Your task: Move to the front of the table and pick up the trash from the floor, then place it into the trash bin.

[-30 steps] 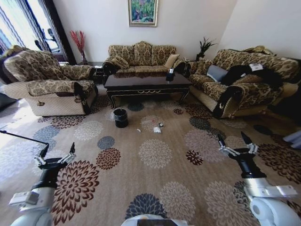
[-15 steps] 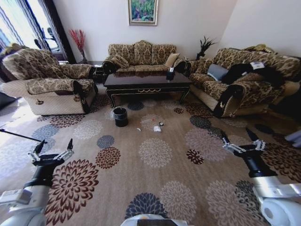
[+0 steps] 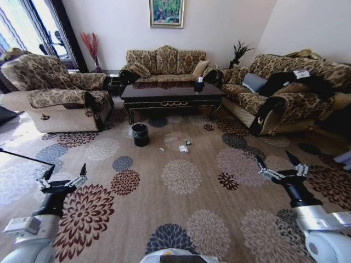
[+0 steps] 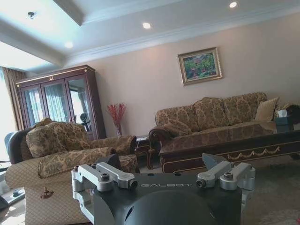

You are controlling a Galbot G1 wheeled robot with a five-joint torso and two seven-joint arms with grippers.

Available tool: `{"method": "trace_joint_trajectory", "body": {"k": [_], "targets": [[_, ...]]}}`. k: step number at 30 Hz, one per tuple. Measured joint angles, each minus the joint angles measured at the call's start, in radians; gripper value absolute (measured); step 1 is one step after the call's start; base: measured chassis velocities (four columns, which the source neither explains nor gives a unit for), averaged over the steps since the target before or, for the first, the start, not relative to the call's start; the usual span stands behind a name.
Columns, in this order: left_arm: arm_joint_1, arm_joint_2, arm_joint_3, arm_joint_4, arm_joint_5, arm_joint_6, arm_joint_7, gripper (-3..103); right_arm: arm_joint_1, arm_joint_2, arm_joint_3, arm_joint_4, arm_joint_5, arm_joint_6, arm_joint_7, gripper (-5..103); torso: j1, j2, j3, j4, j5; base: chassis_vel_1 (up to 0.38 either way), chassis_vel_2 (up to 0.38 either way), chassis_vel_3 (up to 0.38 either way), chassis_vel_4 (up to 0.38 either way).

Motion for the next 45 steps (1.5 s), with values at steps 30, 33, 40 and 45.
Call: {"method": "trace_joint_trajectory", "body": {"k": [30, 33, 40, 45], "targets": [[0.021, -0.023, 0.025, -0.031, 0.017, -0.003, -0.002, 100, -0.022, 0.024, -0.061, 0.053, 0.010, -0.086, 0.196, 100, -0.050, -0.126, -0.075, -0.0001, 0.0000, 0.000, 0.000, 0.000, 0.000], [0.021, -0.023, 0.026, -0.031, 0.017, -0.002, -0.002, 100, -0.025, 0.025, -0.076, 0.066, 0.023, -0.078, 0.193, 100, -0.053, -0.134, -0.080, -0.0001, 0.0000, 0.000, 0.000, 0.000, 0.000], [0.023, -0.024, 0.032, -0.033, 0.018, -0.002, -0.002, 100, -0.045, 0.003, -0.124, 0.151, 0.094, -0.097, 0.219, 100, -0.067, -0.165, -0.099, 0.0000, -0.0001, 0.000, 0.000, 0.000, 0.000], [0.021, -0.024, 0.035, -0.033, 0.018, -0.003, -0.002, 100, -0.056, -0.014, -0.126, 0.155, 0.080, -0.069, 0.173, 100, -0.074, -0.184, -0.111, 0.0000, -0.0001, 0.000, 0.000, 0.000, 0.000]]}}
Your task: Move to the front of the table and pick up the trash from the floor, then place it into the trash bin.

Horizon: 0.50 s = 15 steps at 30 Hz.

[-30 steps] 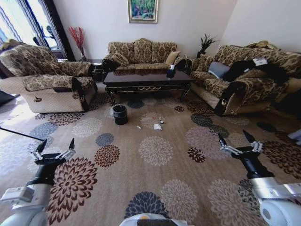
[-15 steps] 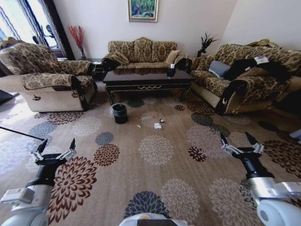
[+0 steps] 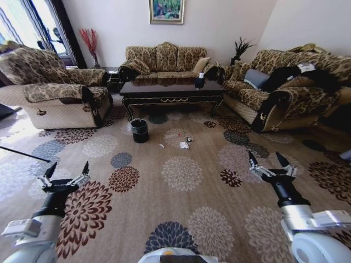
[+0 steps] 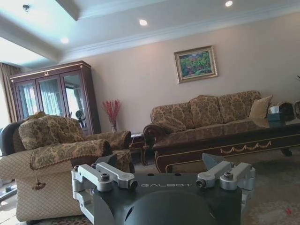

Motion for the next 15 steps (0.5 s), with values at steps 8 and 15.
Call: {"method": "trace_joint_trajectory", "body": {"k": [8, 15], "targets": [[0.000, -0.001, 0.005, 0.000, 0.004, -0.002, 0.001, 100, -0.001, -0.018, -0.004, -0.040, -0.017, 0.038, -0.070, 100, -0.012, -0.030, -0.018, -0.0001, 0.0001, 0.000, 0.000, 0.000, 0.000], [0.007, 0.000, 0.000, -0.010, 0.004, -0.002, 0.001, 100, 0.010, -0.061, -0.001, -0.070, -0.014, 0.049, -0.099, 100, -0.022, -0.058, -0.036, 0.0000, 0.0002, 0.000, 0.000, 0.000, 0.000]]}}
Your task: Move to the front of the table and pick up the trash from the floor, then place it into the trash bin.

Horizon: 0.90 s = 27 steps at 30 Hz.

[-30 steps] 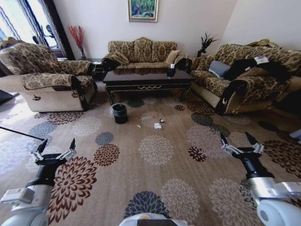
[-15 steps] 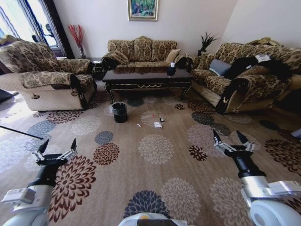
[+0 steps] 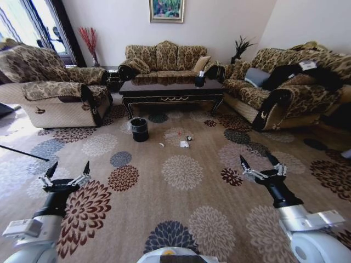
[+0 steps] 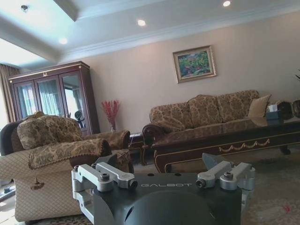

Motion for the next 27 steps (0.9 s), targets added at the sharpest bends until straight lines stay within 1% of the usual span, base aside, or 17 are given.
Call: {"method": "trace_joint_trajectory", "body": {"k": [6, 10, 13, 20, 22, 24, 27], "targets": [[0.005, 0.001, -0.013, -0.013, -0.022, 0.003, -0.004, 100, 0.007, 0.004, 0.005, -0.002, 0.000, -0.004, 0.006, 100, -0.008, -0.024, -0.016, 0.0000, 0.0000, 0.000, 0.000, 0.000, 0.000], [0.008, 0.000, -0.019, -0.013, -0.054, 0.019, -0.017, 100, 0.006, 0.017, 0.005, -0.007, -0.004, 0.004, -0.004, 100, -0.014, -0.043, -0.028, 0.0000, -0.0002, 0.000, 0.000, 0.000, 0.000], [0.009, 0.000, -0.019, -0.013, -0.057, 0.024, -0.018, 100, 0.005, 0.026, 0.005, -0.009, -0.011, 0.010, -0.009, 100, -0.018, -0.052, -0.034, 0.0000, -0.0001, 0.000, 0.000, 0.000, 0.000], [0.012, 0.001, -0.010, -0.013, -0.041, 0.020, -0.016, 100, -0.001, 0.041, 0.006, -0.016, -0.023, 0.024, -0.012, 100, -0.027, -0.080, -0.053, -0.0001, -0.0002, 0.000, 0.000, 0.000, 0.000], [0.001, 0.002, 0.009, -0.009, -0.034, 0.017, -0.016, 100, 0.000, 0.045, 0.001, -0.030, -0.032, 0.029, -0.012, 100, -0.031, -0.090, -0.059, 0.0000, -0.0001, 0.000, 0.000, 0.000, 0.000], [-0.005, 0.002, 0.018, 0.009, -0.021, 0.010, -0.017, 100, 0.001, 0.047, -0.003, -0.044, -0.042, 0.032, -0.012, 100, -0.033, -0.095, -0.062, -0.0003, 0.0002, 0.000, 0.000, 0.000, 0.000], [-0.010, 0.000, 0.042, 0.088, 0.013, -0.006, -0.018, 100, 0.013, 0.051, -0.012, -0.114, -0.091, 0.049, -0.009, 100, -0.037, -0.109, -0.071, 0.0000, -0.0003, 0.000, 0.000, 0.000, 0.000]]}}
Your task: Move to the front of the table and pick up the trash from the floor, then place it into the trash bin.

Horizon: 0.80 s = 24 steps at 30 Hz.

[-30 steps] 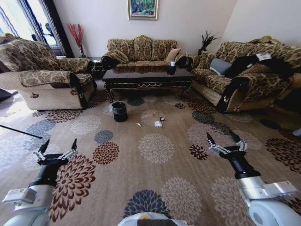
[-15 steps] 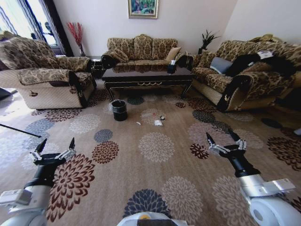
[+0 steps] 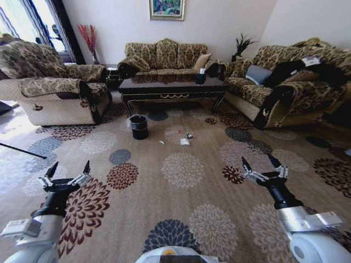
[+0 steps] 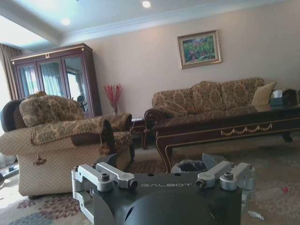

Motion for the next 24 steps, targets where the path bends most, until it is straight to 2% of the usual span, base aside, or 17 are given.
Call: {"method": "trace_joint_trajectory", "body": {"k": [6, 14, 15, 17, 24], "targets": [[-0.005, 0.001, 0.010, 0.067, 0.006, -0.012, -0.005, 100, 0.000, 0.004, -0.005, -0.072, -0.026, 0.035, 0.003, 100, -0.008, -0.024, -0.015, -0.0001, 0.0002, 0.000, 0.000, 0.000, 0.000], [-0.013, 0.014, -0.022, -0.055, -0.069, 0.032, -0.014, 100, 0.020, 0.000, 0.025, 0.012, 0.013, 0.031, 0.015, 100, -0.015, -0.050, -0.036, 0.0000, 0.0002, 0.000, 0.000, 0.000, 0.000], [-0.012, 0.019, -0.035, -0.092, -0.106, 0.051, -0.017, 100, 0.019, -0.003, 0.039, 0.059, 0.041, 0.018, 0.028, 100, -0.017, -0.058, -0.042, -0.0002, 0.0007, 0.000, 0.000, 0.000, 0.000], [-0.011, 0.022, -0.044, -0.100, -0.129, 0.065, -0.018, 100, 0.016, -0.010, 0.050, 0.100, 0.060, 0.008, 0.033, 100, -0.019, -0.068, -0.049, 0.0000, -0.0002, 0.000, 0.000, 0.000, 0.000], [-0.007, 0.019, -0.043, -0.102, -0.121, 0.063, -0.017, 100, 0.017, -0.008, 0.052, 0.120, 0.062, 0.002, 0.026, 100, -0.026, -0.090, -0.065, -0.0001, 0.0003, 0.000, 0.000, 0.000, 0.000]]}}
